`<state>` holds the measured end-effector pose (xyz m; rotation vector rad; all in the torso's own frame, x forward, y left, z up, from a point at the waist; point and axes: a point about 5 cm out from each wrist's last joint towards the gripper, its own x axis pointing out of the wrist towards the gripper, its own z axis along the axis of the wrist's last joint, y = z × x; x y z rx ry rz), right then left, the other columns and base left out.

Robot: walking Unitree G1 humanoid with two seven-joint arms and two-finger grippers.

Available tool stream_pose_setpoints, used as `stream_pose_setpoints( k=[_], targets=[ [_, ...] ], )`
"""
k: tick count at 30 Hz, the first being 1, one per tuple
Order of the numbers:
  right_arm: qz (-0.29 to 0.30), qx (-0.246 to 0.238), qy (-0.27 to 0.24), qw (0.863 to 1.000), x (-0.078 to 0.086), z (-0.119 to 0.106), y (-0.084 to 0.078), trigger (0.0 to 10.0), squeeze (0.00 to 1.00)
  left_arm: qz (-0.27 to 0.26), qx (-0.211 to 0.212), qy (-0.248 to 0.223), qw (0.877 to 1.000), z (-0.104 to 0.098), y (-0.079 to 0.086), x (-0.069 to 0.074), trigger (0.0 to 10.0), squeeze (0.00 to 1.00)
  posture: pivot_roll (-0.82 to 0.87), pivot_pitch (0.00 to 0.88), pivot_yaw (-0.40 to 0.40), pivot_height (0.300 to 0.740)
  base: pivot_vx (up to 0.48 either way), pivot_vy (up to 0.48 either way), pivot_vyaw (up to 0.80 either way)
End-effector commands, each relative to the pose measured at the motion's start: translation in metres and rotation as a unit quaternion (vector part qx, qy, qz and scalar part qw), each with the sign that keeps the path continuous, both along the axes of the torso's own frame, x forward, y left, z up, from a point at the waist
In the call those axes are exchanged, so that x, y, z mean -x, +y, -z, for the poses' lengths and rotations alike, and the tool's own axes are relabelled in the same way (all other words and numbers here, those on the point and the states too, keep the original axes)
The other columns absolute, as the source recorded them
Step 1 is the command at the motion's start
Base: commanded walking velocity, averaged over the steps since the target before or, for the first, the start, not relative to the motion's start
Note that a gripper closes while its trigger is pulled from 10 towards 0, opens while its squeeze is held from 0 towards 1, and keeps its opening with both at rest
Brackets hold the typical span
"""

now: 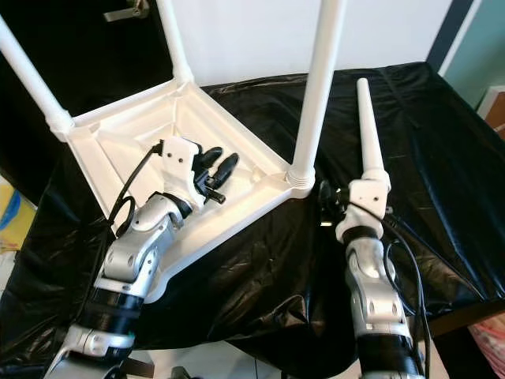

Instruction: Building children table

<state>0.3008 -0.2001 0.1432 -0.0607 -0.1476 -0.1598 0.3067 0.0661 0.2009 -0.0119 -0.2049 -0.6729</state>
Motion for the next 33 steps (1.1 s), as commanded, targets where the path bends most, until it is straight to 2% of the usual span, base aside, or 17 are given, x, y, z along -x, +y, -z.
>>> stream_pose_setpoints(
  k=[1,6,8,10,13,15,17,22,24,29,33],
  targets=[
    [0.019,-0.010,0.008,1.000,-0.002,0.006,-0.007,10.0,0.00,0.117,-0.013,-0.025,0.993,-0.006,-0.010,0.015,10.0,0.00,-0.09,0.106,0.036,0.740,0.000,0.000,0.00],
    [0.053,-0.038,0.007,0.998,-0.004,0.010,-0.011,10.0,0.00,0.156,-0.001,-0.032,0.987,-0.012,-0.016,0.028,10.0,0.00,-0.08,0.121,0.048,0.740,0.000,0.000,0.00],
    [0.053,-0.038,0.007,0.998,-0.004,0.010,-0.011,10.0,0.00,0.156,-0.001,-0.032,0.987,-0.012,-0.016,0.028,10.0,0.00,-0.08,0.121,0.048,0.740,0.000,0.000,0.00],
    [0.076,-0.092,0.000,0.993,0.003,0.017,-0.012,10.0,0.00,0.170,-0.001,-0.031,0.985,-0.014,-0.016,0.034,10.0,0.00,-0.07,0.134,0.067,0.740,0.000,0.000,0.00],
    [0.076,-0.092,0.000,0.993,0.003,0.017,-0.012,10.0,0.00,0.170,-0.001,-0.031,0.985,-0.014,-0.016,0.034,10.0,0.00,-0.07,0.134,0.067,0.740,0.000,0.000,0.00],
    [0.086,-0.145,-0.013,0.986,0.011,0.024,-0.011,10.0,0.00,0.178,0.006,-0.022,0.984,-0.015,-0.011,0.036,10.0,0.00,-0.07,0.144,0.085,0.740,0.000,0.000,0.00],
    [0.088,-0.160,-0.017,0.983,0.013,0.027,-0.011,10.0,0.00,0.180,0.009,-0.021,0.983,-0.016,-0.010,0.037,10.0,0.00,-0.07,0.146,0.091,0.740,0.000,0.000,0.00],
    [0.096,-0.171,-0.017,0.980,0.014,0.032,-0.013,10.0,0.00,0.182,0.010,-0.020,0.983,-0.017,-0.008,0.038,10.0,0.00,-0.06,0.151,0.098,0.740,0.000,0.000,0.00],
    [0.110,-0.174,-0.018,0.978,0.012,0.035,-0.021,10.0,0.00,0.183,0.006,-0.019,0.983,-0.017,-0.007,0.039,10.0,0.00,-0.06,0.157,0.113,0.740,0.000,0.000,0.00],
    [0.112,-0.174,-0.023,0.978,0.010,0.035,-0.024,10.0,0.00,0.183,0.005,-0.018,0.983,-0.018,-0.006,0.040,10.0,0.00,-0.05,0.159,0.121,0.740,0.000,0.000,0.00],
    [0.100,-0.171,-0.045,0.979,-0.001,0.026,-0.032,10.0,0.00,0.182,0.002,-0.012,0.983,-0.019,-0.004,0.041,10.0,0.00,-0.04,0.168,0.134,0.740,0.000,0.000,0.00]
  ],
)
